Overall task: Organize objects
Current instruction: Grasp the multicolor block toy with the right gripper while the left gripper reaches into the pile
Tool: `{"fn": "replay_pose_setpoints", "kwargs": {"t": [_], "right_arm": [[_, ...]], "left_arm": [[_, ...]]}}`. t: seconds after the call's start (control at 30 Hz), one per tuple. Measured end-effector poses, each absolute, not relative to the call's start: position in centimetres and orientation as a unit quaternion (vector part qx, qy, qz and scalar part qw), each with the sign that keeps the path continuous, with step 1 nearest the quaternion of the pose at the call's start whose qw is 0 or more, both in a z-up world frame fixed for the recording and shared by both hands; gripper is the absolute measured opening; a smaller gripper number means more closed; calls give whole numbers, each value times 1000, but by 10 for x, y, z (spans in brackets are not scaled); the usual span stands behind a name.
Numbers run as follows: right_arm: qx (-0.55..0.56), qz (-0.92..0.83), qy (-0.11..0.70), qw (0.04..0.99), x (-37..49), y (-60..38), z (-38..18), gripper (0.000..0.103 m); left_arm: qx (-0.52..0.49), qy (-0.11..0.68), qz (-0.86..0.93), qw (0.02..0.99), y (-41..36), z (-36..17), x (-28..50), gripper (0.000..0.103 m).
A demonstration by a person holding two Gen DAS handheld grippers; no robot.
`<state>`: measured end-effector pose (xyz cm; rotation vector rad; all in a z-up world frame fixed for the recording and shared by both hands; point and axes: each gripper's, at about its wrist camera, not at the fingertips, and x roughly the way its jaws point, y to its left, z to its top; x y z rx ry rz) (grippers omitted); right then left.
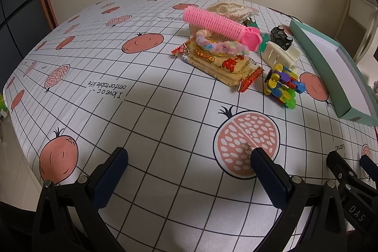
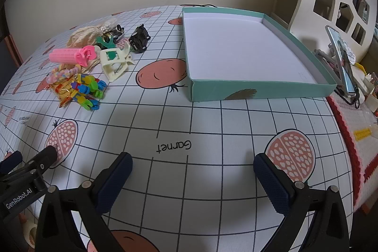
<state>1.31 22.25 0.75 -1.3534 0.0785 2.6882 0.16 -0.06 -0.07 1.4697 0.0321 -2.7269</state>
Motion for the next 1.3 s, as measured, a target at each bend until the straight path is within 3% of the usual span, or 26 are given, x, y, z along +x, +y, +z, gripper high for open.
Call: {"fn": "replay_pose_setpoints", "kwargs": {"t": [0.47, 0.9, 1.3], "right_arm": [[-512, 857, 33, 51, 3, 222, 18, 103], [-478, 878, 14, -30, -29, 200, 86, 102], [-518, 852, -9, -78, -76, 173, 64, 100]], "left_arm": [[578, 20, -816, 0, -12, 6, -46, 103], [563, 66, -824, -7, -31, 64, -113, 103], [585, 84, -807, -18, -28, 44, -140, 102]]}}
